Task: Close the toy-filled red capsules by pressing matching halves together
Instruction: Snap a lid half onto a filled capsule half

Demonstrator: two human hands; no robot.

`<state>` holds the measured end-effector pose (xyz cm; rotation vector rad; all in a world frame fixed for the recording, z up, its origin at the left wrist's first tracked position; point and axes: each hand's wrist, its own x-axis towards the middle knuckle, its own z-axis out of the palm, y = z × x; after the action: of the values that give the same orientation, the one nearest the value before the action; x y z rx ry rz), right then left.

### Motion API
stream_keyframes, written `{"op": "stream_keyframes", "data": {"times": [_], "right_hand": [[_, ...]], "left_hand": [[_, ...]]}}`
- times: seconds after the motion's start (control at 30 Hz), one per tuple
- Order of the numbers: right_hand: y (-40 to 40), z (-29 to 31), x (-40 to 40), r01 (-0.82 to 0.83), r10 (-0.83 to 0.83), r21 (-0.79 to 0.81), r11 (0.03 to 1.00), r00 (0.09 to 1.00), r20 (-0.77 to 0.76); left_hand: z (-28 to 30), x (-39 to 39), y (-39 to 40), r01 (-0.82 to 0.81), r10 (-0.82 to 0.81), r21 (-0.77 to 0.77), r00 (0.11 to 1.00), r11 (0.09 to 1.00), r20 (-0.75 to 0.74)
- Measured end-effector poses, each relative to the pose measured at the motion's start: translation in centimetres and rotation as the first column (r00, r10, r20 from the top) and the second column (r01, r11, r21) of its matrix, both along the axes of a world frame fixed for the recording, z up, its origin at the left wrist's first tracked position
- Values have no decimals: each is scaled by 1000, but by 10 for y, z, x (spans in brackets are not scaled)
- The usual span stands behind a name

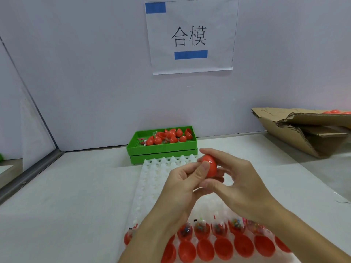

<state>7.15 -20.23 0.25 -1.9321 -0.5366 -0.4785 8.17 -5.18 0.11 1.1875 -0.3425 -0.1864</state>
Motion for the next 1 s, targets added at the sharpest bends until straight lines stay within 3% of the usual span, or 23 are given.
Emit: {"op": "stream_keyframes", "data": {"times": [0.13, 0.27, 0.4, 0.5, 0.6, 0.7, 1.0], "right_hand": [[0, 1, 0, 44, -45, 16, 999, 997, 59], [-3, 5, 0, 74, -76, 41, 996, 996, 55], [-9, 5, 4, -74, 116, 180, 981, 965, -237], [-10, 2, 8, -148, 257, 316, 937, 904, -340], [-10, 1, 10, -169, 346, 430, 887, 860, -374], [-8, -3, 11, -185, 395, 480, 857, 835, -382], [-6, -5, 11, -191, 455, 557, 808, 804, -383]], "left_hand": [[2, 0, 4, -58, 54, 112, 998, 992, 42], [0, 2, 12, -345, 238, 300, 910, 889, 340], [4, 0, 21, -279, 12, 387, 825, 879, 566], [6, 1, 23, -277, -66, 481, 812, 832, 580], [3, 0, 17, -370, 7, 510, 814, 777, 581], [0, -1, 11, -491, 88, 471, 755, 733, 650], [0, -1, 9, -519, 83, 428, 701, 740, 708]]}}
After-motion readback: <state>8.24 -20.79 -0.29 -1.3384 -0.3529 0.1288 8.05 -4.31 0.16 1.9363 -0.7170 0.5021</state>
